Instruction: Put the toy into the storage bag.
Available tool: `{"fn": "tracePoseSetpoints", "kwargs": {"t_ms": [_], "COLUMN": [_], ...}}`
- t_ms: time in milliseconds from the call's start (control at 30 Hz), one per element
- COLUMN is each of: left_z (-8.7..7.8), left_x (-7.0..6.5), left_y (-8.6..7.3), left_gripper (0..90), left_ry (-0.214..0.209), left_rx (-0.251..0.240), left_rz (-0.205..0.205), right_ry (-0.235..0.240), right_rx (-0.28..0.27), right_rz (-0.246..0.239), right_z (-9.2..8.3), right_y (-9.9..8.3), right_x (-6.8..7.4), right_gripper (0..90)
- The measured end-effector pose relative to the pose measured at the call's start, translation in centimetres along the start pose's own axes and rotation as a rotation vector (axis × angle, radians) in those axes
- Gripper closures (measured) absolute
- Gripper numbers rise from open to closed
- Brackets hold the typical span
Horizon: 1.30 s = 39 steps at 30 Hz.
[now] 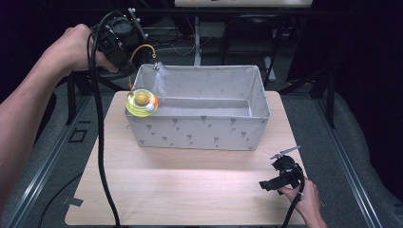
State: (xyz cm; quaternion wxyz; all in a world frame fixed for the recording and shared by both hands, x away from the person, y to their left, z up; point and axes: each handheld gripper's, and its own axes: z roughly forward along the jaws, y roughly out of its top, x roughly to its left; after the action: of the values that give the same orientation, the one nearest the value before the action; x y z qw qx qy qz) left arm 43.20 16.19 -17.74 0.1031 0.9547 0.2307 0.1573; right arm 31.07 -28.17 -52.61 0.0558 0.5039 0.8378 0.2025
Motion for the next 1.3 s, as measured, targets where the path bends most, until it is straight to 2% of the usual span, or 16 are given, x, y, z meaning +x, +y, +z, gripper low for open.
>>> {"fn": "tracePoseSetpoints", "kwargs": {"t_ms": [167, 200, 367, 800, 933, 1000, 1167, 1300], "left_z": [0.0, 0.0, 0.4, 2.2, 2.8, 3.2, 4.3, 5.0], "left_x": [0.7, 0.8, 1.6, 2.9, 3.4, 3.6, 3.9, 3.8], "left_y": [0.4, 0.5, 0.9, 2.2, 2.5, 2.5, 2.8, 2.9], "left_gripper": [88.1, 88.1, 88.1, 88.1, 88.1, 88.2, 88.2, 88.2], "left_ry": [0.000, 0.003, 0.000, 0.019, 0.040, 0.026, 0.024, 0.028], "left_rx": [-0.002, -0.004, -0.010, 0.006, -0.014, -0.020, -0.019, -0.041], "left_rz": [-0.011, -0.012, -0.034, -0.062, -0.088, -0.099, -0.106, -0.112], "right_ry": [0.007, -0.006, -0.002, 0.014, 0.001, 0.013, 0.004, 0.016], "right_rx": [-0.011, 0.000, -0.004, -0.014, 0.000, -0.007, -0.009, -0.018], "right_rz": [0.010, -0.001, 0.000, 0.011, -0.006, -0.002, -0.003, 0.001], "right_z": [0.0, 0.0, -0.1, 0.1, -0.1, -0.1, -0.1, -0.1], "right_y": [-0.1, -0.1, 0.0, -0.1, 0.0, 0.0, 0.0, 0.0], "right_x": [-0.1, -0.1, -0.1, -0.1, -0.1, 0.0, 0.0, 0.0], "right_gripper": [0.6, 0.6, 0.6, 0.6, 0.6, 0.6, 0.6, 0.6]}}
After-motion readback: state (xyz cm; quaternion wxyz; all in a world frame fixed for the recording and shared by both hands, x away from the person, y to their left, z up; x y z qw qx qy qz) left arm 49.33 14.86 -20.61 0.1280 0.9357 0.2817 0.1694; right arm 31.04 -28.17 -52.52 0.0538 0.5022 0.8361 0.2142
